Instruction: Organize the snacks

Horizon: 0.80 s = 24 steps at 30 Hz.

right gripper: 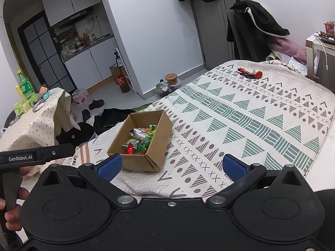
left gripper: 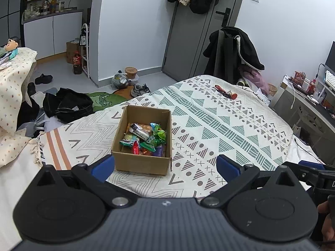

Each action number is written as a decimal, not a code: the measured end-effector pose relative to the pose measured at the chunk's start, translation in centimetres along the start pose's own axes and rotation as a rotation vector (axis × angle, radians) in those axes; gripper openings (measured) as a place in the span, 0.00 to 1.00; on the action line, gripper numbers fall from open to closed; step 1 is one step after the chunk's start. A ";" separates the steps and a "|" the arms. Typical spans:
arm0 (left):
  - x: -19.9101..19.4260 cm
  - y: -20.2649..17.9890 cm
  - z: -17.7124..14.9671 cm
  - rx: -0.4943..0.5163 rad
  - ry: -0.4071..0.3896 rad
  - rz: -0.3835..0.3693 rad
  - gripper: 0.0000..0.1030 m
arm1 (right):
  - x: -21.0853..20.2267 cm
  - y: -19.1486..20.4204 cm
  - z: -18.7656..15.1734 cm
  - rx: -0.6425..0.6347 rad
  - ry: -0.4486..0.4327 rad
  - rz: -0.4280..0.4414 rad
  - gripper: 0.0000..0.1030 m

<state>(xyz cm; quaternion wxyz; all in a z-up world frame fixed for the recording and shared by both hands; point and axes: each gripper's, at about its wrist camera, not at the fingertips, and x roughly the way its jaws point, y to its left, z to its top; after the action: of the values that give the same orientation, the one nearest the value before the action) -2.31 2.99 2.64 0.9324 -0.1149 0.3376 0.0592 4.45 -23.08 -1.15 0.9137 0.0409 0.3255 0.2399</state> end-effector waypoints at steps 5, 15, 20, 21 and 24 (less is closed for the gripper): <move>0.1 0.0 0.0 -0.004 0.004 -0.002 1.00 | 0.3 -0.2 -0.2 0.003 0.002 -0.003 1.00; 0.4 -0.1 -0.2 -0.002 0.010 0.001 1.00 | 0.2 0.1 -0.1 0.002 -0.002 -0.002 1.00; 0.4 -0.1 -0.2 -0.002 0.009 0.001 1.00 | 0.2 0.0 -0.1 0.001 -0.001 -0.001 1.00; 0.4 -0.1 -0.2 -0.002 0.009 0.002 1.00 | 0.2 0.0 -0.1 0.000 -0.001 -0.002 1.00; 0.4 -0.1 -0.2 -0.002 0.009 0.000 1.00 | 0.2 0.2 -0.1 -0.001 -0.002 -0.002 1.00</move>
<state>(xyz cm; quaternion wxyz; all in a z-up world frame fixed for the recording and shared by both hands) -2.07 2.82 2.27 0.9306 -0.1164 0.3419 0.0589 4.41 -22.83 -1.30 0.9143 0.0402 0.3244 0.2392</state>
